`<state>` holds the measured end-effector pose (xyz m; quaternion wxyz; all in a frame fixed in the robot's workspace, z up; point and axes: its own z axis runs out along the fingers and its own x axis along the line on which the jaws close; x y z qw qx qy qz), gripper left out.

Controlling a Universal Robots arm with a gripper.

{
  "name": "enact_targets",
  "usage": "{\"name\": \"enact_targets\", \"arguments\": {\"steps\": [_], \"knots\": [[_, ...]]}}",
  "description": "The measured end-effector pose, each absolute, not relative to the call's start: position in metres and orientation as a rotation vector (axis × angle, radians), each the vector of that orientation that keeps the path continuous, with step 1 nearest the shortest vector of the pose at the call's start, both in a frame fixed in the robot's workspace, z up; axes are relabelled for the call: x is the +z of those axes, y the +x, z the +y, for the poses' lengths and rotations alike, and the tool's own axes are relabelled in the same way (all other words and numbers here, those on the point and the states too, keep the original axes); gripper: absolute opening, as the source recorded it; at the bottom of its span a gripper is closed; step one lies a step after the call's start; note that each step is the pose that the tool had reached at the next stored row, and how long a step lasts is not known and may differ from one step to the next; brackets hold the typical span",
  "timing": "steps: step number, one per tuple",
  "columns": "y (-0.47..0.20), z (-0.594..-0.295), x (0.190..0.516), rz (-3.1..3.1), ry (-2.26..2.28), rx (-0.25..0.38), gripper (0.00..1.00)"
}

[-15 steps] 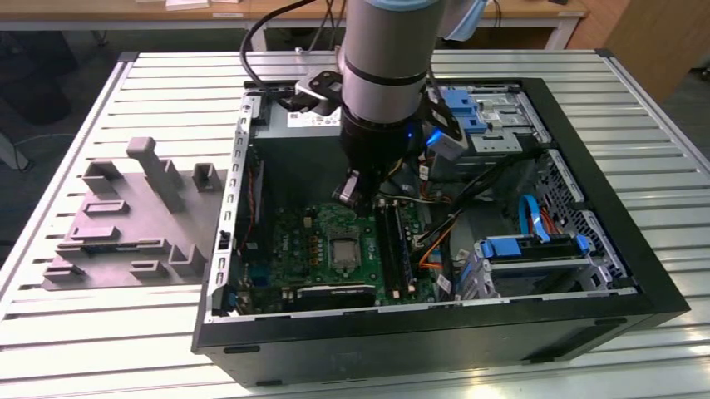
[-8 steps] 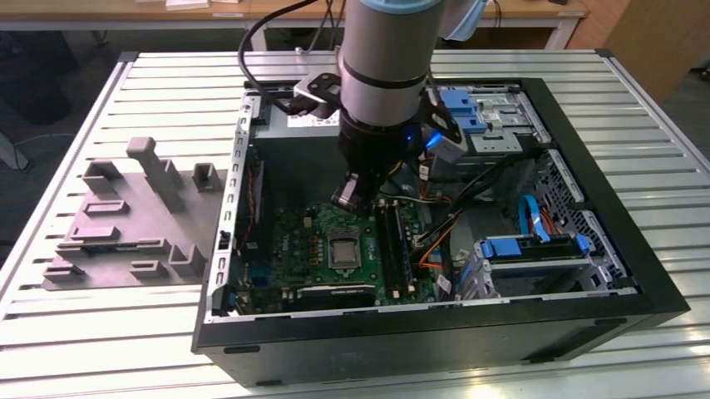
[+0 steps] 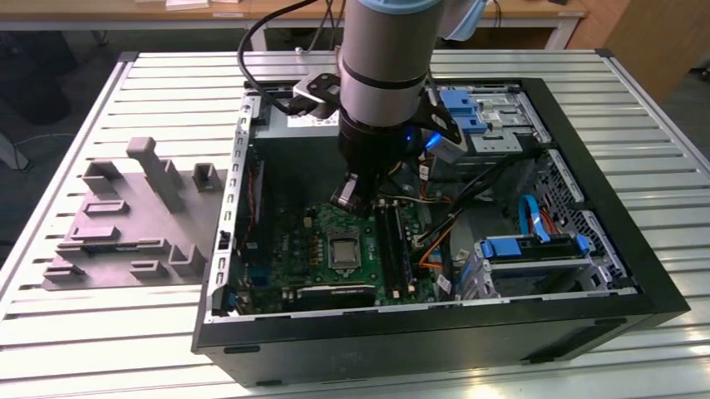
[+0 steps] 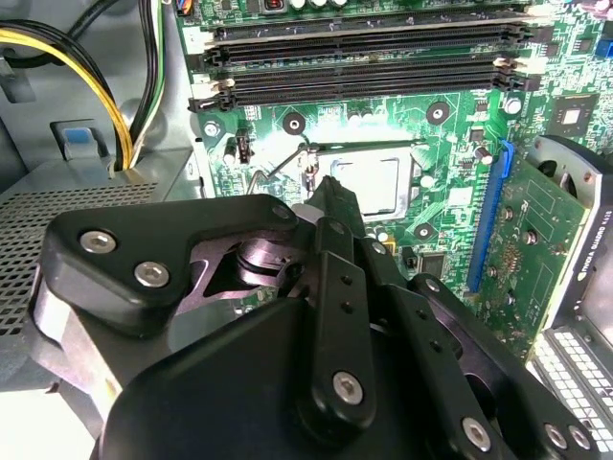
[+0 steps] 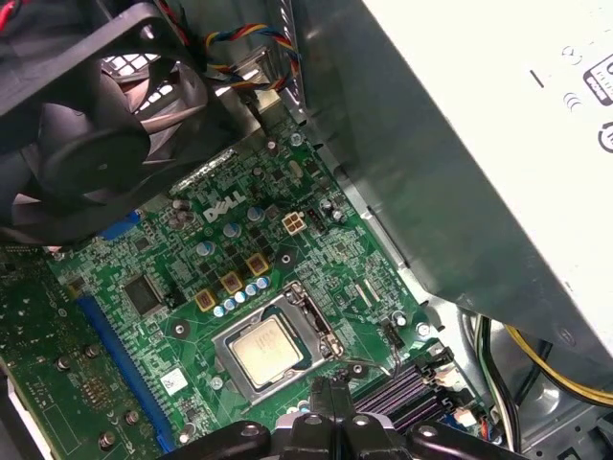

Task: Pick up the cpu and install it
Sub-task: 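Install the first cpu locking lever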

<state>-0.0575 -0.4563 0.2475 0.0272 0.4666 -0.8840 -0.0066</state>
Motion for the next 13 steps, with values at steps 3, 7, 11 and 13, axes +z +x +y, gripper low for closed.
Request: {"name": "enact_targets", "arguments": {"steps": [3,7,11,13], "knots": [[-0.0575,-0.4563,0.2475,-2.730,1.441,-0.020,0.11],[-0.0577,-0.4563,0.2492,-2.739,1.446,-0.046,0.11],[-0.0576,-0.4562,0.2502,-2.751,1.454,-0.091,0.11],[-0.0567,-0.4561,0.2501,-2.751,1.455,-0.092,0.11]]}}
